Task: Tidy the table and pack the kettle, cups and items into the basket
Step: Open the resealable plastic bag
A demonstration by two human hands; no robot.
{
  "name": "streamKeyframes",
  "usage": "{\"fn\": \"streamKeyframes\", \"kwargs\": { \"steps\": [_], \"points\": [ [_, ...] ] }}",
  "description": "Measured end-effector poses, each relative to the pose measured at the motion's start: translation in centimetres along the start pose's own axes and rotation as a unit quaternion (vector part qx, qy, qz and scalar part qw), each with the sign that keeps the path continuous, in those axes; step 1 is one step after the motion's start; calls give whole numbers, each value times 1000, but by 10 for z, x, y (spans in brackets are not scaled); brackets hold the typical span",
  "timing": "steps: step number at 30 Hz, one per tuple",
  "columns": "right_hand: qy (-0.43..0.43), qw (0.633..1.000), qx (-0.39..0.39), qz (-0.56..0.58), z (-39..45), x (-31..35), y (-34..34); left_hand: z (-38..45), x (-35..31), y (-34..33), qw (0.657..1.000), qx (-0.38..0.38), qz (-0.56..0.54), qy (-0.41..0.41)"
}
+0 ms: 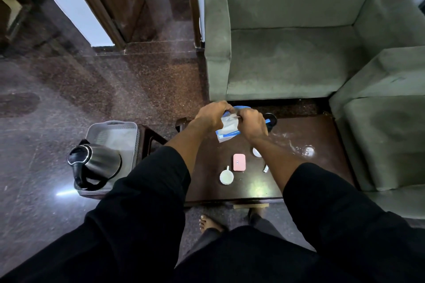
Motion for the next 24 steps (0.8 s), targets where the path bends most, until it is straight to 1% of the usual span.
{"fn": "streamKeyframes", "kwargs": {
  "steps": [2, 4, 6, 9, 12, 14, 16, 17, 19, 20, 22, 24],
  "points": [
    [25, 999, -17, 38, 2, -4, 2, 4, -2, -3, 1000, 7, 1, 5],
    [32, 995, -45, 83, 3, -8, 5, 7, -3, -4, 1000, -3, -9, 24],
    [0, 990, -57, 129, 10, -16, 9, 12, -6, -5, 999, -16, -27, 39],
    [-89, 971, -45, 217, 22, -33, 14, 21, -12, -6, 998, -24, -31, 55],
    [-140, 931, -24, 335, 33, -51, 15, 30, -19, -6, 995, -35, -39, 80],
    [-148, 908, 8, 393, 39, -59, 13, 38, -26, -6, 994, -42, -49, 86],
    [-149, 888, 37, 433, 45, -66, 12, 48, -38, -4, 993, -49, -55, 88],
    [-152, 884, 44, 439, 48, -69, 13, 54, -44, -3, 994, -46, -49, 88],
    [-175, 878, 41, 444, 54, -78, 16, 68, -54, -1, 995, -37, -23, 90],
    [-194, 863, 38, 465, 56, -84, 18, 76, -58, 1, 994, -39, -12, 99],
    [-234, 816, 28, 528, 62, -102, 23, 92, -63, 5, 991, -52, 4, 127],
    [-258, 782, 7, 568, 67, -124, 31, 105, -65, 11, 986, -62, 22, 151]
  ]
}}
Point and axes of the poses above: each hand's wrist, its own z-axis towards the middle knuckle, its own y-axis out of the back of the hand, x = y × z, the point moved 3 cm from there along z, towards the middle knuckle, and after that the axes turned 2 degrees about -z, right-handed, at the moved point
